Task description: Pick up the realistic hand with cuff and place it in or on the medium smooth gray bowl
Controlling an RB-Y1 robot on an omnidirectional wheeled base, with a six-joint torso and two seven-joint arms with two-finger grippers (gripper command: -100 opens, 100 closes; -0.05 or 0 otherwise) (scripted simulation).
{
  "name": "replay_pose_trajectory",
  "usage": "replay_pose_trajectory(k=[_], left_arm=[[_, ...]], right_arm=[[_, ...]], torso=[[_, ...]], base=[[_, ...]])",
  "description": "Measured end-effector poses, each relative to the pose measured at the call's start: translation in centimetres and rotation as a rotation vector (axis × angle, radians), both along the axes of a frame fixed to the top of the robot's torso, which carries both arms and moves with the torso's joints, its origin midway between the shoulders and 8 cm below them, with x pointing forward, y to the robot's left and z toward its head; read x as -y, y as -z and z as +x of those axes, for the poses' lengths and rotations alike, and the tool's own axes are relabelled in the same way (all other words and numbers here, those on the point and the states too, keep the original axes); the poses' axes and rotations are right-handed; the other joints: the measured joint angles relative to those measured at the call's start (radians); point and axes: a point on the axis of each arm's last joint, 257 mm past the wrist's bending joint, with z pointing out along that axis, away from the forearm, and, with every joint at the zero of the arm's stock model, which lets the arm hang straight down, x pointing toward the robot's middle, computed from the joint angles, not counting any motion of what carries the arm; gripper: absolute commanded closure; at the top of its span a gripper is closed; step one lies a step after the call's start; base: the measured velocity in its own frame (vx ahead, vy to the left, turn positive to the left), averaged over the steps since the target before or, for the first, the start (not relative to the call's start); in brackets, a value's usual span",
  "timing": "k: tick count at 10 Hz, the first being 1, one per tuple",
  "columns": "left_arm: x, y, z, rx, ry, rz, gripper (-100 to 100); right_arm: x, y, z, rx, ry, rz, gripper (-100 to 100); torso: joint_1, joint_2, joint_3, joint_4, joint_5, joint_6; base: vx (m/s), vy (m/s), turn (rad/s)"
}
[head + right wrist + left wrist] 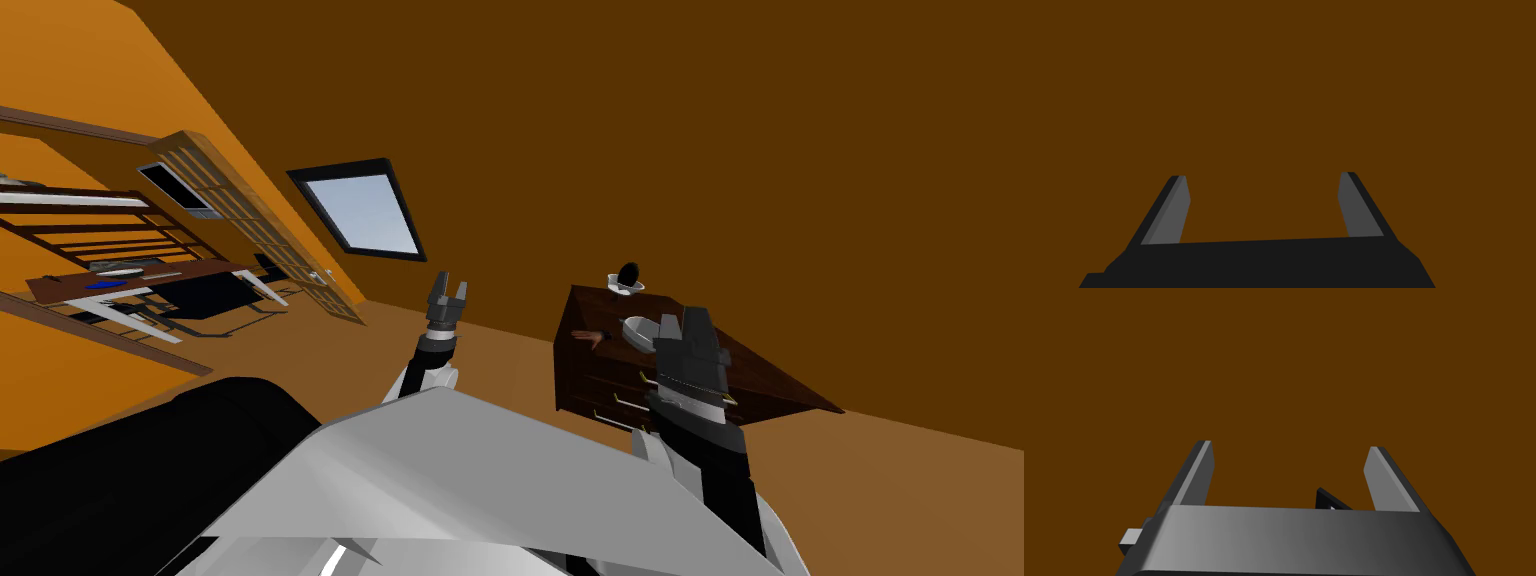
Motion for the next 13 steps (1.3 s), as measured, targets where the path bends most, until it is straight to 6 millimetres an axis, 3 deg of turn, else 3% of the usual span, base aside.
replay_pose_trajectory(k=[5,13], left_arm=[[0.0,0.0,0.0,0.000,0.000,0.000,0],[0.0,0.0,0.0,0.000,0.000,0.000,0]], right_arm=[[-1.3,1.8,1.1,-0.075,0.026,-0.173,-100],[-1.5,8.5,2.8,-0.252,0.197,-0.532,-100]], torso=[[0.004,0.001,0.001,0.000,0.001,0.000],[0.007,0.003,0.002,0.001,0.001,0.000]], base=[[-0.018,0.056,-0.029],[-0.034,0.097,-0.043]])
